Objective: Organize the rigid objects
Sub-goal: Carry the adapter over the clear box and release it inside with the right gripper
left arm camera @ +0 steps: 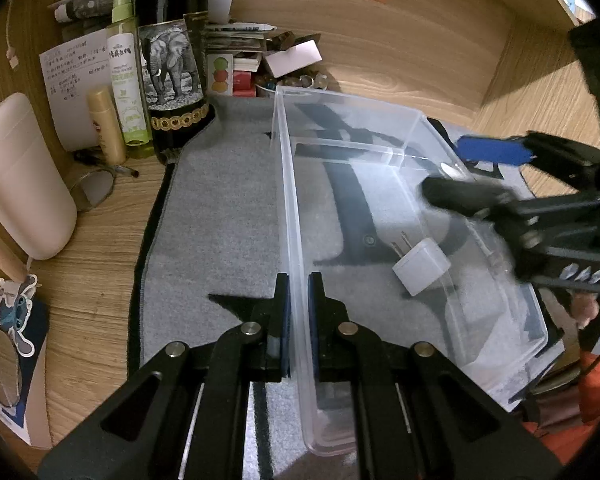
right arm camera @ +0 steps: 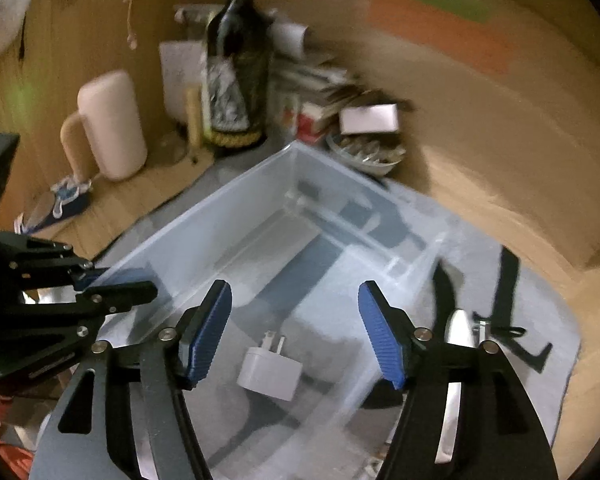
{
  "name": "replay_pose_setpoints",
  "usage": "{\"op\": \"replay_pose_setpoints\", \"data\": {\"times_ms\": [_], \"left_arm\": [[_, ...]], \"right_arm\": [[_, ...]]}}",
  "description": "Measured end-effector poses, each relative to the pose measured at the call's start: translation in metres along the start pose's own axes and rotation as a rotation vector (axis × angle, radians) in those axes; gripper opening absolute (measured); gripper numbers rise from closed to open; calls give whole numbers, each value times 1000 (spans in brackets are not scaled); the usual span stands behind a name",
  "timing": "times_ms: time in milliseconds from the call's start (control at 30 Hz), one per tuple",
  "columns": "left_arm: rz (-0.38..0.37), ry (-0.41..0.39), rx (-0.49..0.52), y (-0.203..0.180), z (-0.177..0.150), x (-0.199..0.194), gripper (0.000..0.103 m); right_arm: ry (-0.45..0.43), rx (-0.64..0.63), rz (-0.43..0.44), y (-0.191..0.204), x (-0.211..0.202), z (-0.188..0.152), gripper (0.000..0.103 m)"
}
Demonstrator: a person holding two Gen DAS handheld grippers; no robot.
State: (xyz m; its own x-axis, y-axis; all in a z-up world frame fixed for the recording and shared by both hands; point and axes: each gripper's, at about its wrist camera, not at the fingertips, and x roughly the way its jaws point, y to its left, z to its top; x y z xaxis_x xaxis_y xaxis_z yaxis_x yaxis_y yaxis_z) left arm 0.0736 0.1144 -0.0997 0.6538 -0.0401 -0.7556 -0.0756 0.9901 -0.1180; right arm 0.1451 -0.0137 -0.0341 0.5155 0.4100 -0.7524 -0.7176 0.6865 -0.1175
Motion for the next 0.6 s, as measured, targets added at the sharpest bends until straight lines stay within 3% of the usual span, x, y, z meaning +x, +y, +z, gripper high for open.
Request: {"op": "replay_pose_setpoints", "data": {"times_ms": [67,367,600], "left_arm": [[6,-1,3,-1,1,0,8],[27,1,14,-6,5,-1,8],[33,13,3,-6,7,3,6]], "right_arm": [[-37,23,-23,-8,-13,-2,73],[-153,151,-183,-59,-69,-33,82],[-117,265,-275,-89,-84,-77,82]]}}
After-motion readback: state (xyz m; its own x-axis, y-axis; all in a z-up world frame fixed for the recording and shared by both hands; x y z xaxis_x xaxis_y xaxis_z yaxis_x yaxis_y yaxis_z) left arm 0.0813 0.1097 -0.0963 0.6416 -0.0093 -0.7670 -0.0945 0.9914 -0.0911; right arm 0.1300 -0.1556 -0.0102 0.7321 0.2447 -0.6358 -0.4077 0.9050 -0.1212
